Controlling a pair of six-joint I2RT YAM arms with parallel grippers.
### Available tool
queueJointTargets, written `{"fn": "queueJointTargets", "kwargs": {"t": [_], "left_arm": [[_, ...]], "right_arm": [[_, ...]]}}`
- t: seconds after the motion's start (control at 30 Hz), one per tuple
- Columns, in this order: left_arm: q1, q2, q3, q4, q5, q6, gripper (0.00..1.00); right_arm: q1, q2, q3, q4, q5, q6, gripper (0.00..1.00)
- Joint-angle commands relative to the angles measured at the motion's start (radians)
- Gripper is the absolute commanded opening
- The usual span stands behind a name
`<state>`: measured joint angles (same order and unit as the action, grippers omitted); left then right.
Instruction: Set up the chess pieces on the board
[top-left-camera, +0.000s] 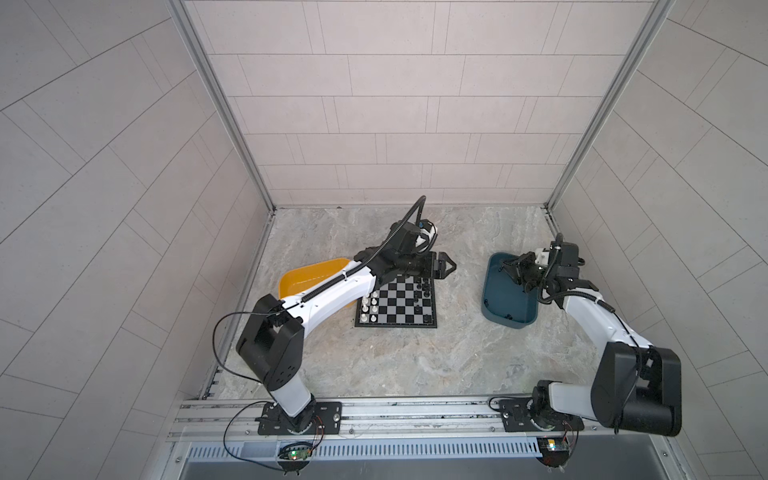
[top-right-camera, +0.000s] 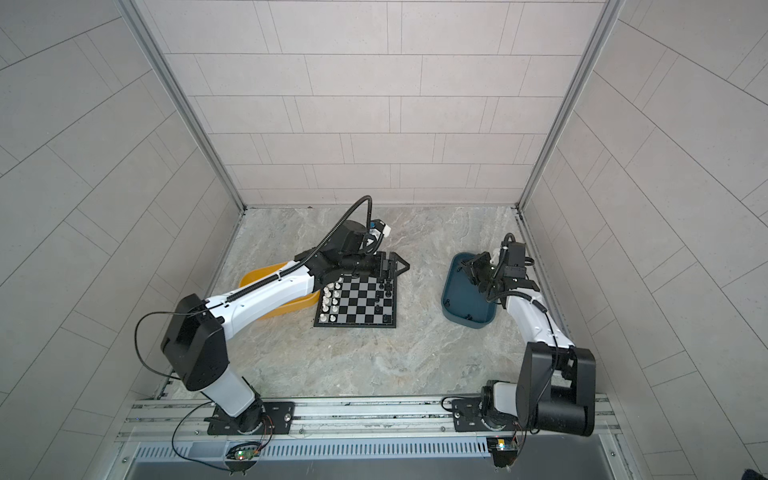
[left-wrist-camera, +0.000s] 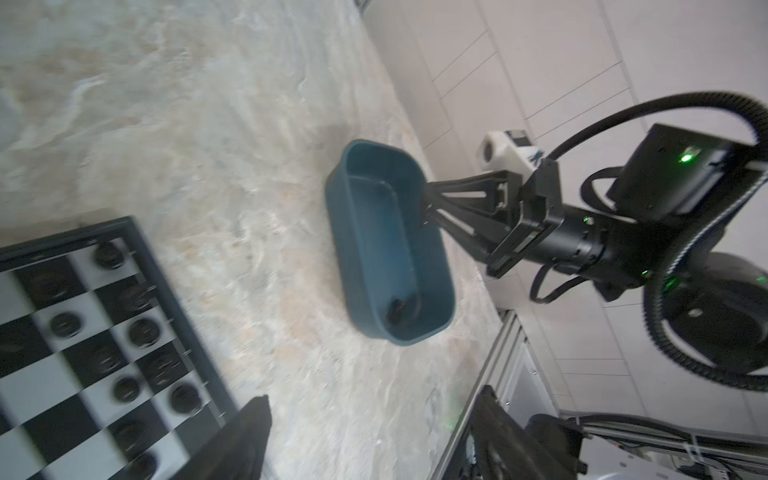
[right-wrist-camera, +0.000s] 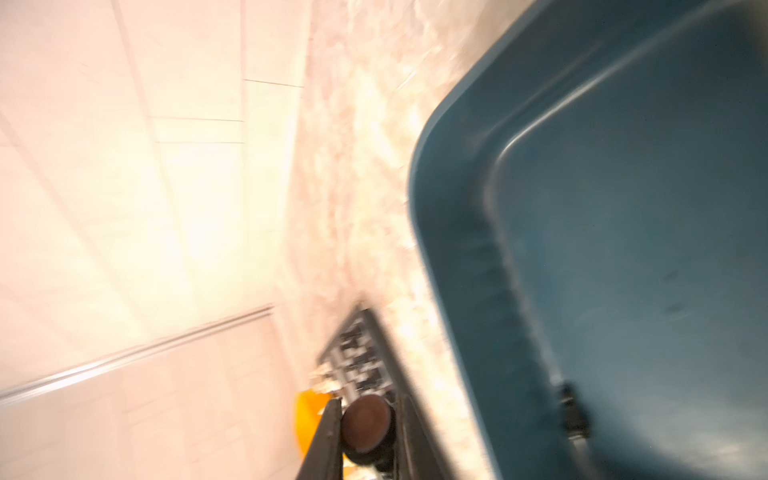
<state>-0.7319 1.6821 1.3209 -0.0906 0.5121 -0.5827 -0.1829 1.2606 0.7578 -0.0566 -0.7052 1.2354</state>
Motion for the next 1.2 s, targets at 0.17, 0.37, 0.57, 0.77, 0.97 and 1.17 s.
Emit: {"fn": "queueJointTargets", "kwargs": {"t": [0.17, 0.37, 0.57, 0.77, 0.97, 1.17], "left_arm": [[-0.080, 0.122, -0.009, 0.448, 0.016, -0.109, 0.78], [-0.098, 0.165, -0.001, 0.542, -0.022, -0.092, 0.73], [-0.100, 0.191, 0.021, 0.572, -0.020, -0.104, 0.67], [-0.100, 0.204, 0.019, 0.654, 0.009, -0.136, 0.55], [-0.100, 0.215, 0.023, 0.672, 0.021, -0.172, 0.49], [-0.100, 0.221, 0.026, 0.697, 0.026, -0.190, 0.43]], "right_arm": [[0.078, -0.142, -0.119, 0.445, -0.052, 0.507, 0.07], [0.112, -0.194, -0.133, 0.472, -0.057, 0.579, 0.07], [0.129, -0.212, -0.177, 0.544, -0.057, 0.657, 0.07], [0.140, -0.222, -0.194, 0.583, -0.053, 0.702, 0.07], [0.146, -0.222, -0.196, 0.602, -0.048, 0.717, 0.07], [0.149, -0.224, -0.198, 0.610, -0.046, 0.724, 0.07]]}}
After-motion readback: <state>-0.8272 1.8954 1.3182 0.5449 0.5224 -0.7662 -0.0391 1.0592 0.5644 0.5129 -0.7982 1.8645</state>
